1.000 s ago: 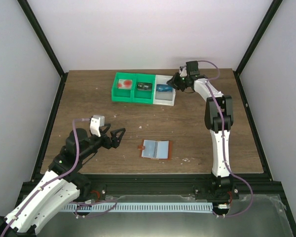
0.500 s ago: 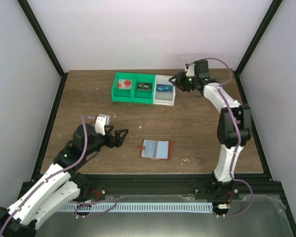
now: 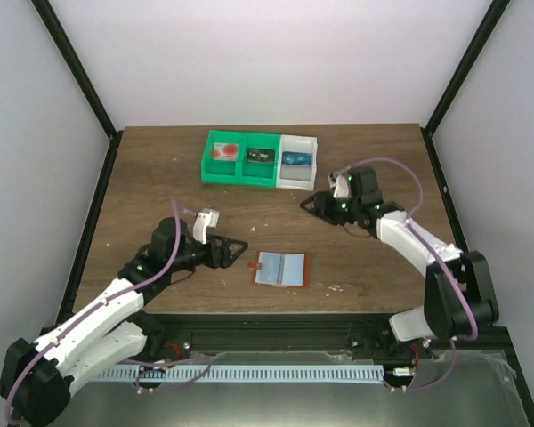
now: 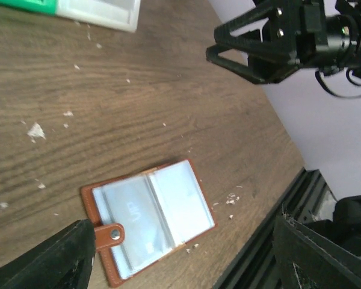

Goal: Take the credit cards out of the card holder

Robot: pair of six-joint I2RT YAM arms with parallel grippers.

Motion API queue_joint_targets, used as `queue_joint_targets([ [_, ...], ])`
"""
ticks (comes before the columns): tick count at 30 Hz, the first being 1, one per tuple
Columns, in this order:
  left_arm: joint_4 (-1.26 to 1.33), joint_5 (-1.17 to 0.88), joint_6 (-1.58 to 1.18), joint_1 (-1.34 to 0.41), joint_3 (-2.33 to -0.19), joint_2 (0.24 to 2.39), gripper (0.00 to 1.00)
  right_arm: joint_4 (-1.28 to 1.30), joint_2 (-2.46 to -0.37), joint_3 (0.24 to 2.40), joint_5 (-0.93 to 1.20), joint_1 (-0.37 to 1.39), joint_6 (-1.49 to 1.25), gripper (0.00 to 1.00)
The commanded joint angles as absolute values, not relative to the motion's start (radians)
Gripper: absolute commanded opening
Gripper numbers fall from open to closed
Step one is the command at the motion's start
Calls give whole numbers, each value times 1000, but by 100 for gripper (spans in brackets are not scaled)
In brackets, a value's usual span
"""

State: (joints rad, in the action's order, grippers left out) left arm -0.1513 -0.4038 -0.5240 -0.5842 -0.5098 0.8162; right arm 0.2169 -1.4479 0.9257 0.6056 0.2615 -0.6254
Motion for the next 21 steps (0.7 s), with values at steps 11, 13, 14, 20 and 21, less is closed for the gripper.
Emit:
queue_joint_targets([
  [11,246,-548,-696,-683,-360,1091,80,9,-1217,545,469,592,-822,45],
  [13,300,-552,-719,-696,-349,1142,80,-27,-1230,525,453,631,-850,45],
  [14,346,-561,-734,-698,-340,1164,80,-43,-1243,521,446,650,-860,44],
  [20,507,-562,-825,-698,-269,1230,84,-13,-1353,585,355,765,-867,44],
  [21,528,-562,-843,-698,-252,1232,84,-3,-1370,596,342,780,-865,44],
])
